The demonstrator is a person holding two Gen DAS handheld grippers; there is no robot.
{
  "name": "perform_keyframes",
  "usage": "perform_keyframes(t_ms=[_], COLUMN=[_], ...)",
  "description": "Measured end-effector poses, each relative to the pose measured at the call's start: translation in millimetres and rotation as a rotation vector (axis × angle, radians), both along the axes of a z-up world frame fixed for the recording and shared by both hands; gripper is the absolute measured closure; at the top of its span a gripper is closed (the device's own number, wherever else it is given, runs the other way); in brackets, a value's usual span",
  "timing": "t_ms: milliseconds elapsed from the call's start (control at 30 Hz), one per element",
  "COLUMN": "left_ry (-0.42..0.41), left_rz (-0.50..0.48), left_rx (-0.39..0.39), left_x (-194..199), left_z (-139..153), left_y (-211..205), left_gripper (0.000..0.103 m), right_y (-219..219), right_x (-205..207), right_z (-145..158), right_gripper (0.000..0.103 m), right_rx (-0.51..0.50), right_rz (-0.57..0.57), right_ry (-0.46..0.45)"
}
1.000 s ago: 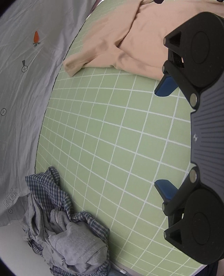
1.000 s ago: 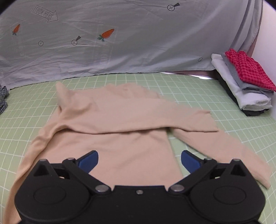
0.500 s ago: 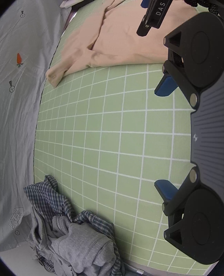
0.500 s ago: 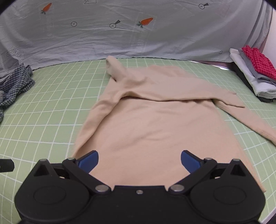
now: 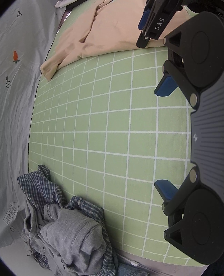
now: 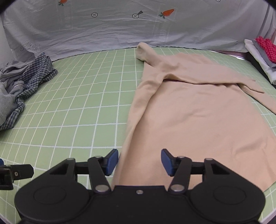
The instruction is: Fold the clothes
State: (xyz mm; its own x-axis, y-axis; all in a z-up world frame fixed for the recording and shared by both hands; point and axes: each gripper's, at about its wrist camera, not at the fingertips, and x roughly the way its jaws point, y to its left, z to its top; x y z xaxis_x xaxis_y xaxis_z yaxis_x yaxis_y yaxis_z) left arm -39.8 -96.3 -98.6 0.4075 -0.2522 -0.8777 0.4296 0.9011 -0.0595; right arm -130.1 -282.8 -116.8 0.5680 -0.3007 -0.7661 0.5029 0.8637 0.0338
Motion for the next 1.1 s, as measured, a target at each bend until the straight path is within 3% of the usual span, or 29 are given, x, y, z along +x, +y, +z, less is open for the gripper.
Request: perform_keyframes(t_ms=[67,233,367,567,800,967,1100], left_ry=[0.001,0.002,0.002,0.0,0.008,0.002,0.009], left_rz=[-0.002,-0.017,-0.03,-0.056,-0.056,-0.009,0.049], left_rx=[-0.004,-0.014,-0.022,-0.039,-0.063,-0.045,-0.021], left_x=[1,0,0,-4,-25,-40,-48], left_z=[0,1,2,4,6,6,5], left_y=[-2,-14,-24,-45,-87,-102,-105], left_gripper=[0.002,0.002,0.002,0.002,0.002,0.002,0.002], right_y=[2,1,-2,-14,-64,-108,-122], right_x=[1,-1,-4,-19,-53,-64,-63], right_z=[-2,-4,-2,18,38,28,10], right_gripper=[0.056,0.086,0.1,0.101,0.101,0.101,0.101], right_rx=[0.001,0.022,0.047,0.035,-0.019,-0.03,-0.039], right_rz=[0.012,0.05,0.083,0.098,0.046,0.037,0.096], right_ry=[0.008,0.014,0.002,-0.049,-0.052,-0.001,0.055])
